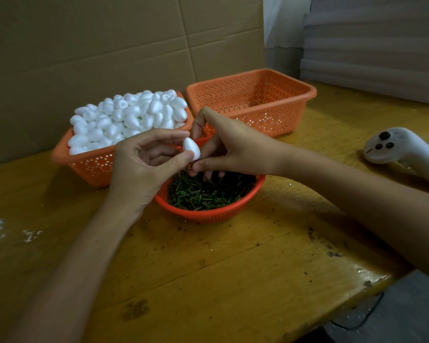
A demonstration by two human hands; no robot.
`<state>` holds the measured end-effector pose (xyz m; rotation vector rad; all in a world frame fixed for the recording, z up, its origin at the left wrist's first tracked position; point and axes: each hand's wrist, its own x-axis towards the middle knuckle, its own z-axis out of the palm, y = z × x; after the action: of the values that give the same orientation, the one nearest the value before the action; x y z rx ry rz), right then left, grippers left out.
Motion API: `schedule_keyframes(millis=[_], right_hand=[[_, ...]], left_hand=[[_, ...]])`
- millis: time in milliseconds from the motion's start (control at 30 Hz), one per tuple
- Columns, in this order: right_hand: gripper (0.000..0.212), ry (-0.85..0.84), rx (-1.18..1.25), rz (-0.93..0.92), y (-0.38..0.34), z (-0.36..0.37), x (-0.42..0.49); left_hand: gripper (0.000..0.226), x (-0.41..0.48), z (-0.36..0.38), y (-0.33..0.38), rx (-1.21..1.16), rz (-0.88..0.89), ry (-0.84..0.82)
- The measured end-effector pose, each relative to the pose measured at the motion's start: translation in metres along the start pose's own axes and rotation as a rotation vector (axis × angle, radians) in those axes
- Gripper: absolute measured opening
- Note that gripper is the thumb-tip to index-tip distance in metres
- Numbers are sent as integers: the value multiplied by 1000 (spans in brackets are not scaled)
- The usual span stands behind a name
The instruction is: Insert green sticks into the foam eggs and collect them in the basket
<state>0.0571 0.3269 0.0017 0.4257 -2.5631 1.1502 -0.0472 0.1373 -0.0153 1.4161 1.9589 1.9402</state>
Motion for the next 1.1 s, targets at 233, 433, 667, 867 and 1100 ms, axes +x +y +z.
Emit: schedule_keyframes(millis=[233, 433, 667, 867, 1100], right_hand=[[43, 7, 19, 15, 0, 0, -1], [44, 8, 6, 7, 0, 0, 0], [45, 9, 7, 18, -1, 0, -1], [44, 9, 14, 24, -1, 0, 0], [44, 19, 13, 23, -2, 1, -1]], left_hand=[[35, -1, -2, -1, -21, 9, -32], [30, -1, 2, 1, -33, 9, -19], [31, -1, -1, 0, -24, 26, -43], [35, 0, -3, 0, -18, 33, -49], [38, -1, -1, 1, -30, 28, -32]])
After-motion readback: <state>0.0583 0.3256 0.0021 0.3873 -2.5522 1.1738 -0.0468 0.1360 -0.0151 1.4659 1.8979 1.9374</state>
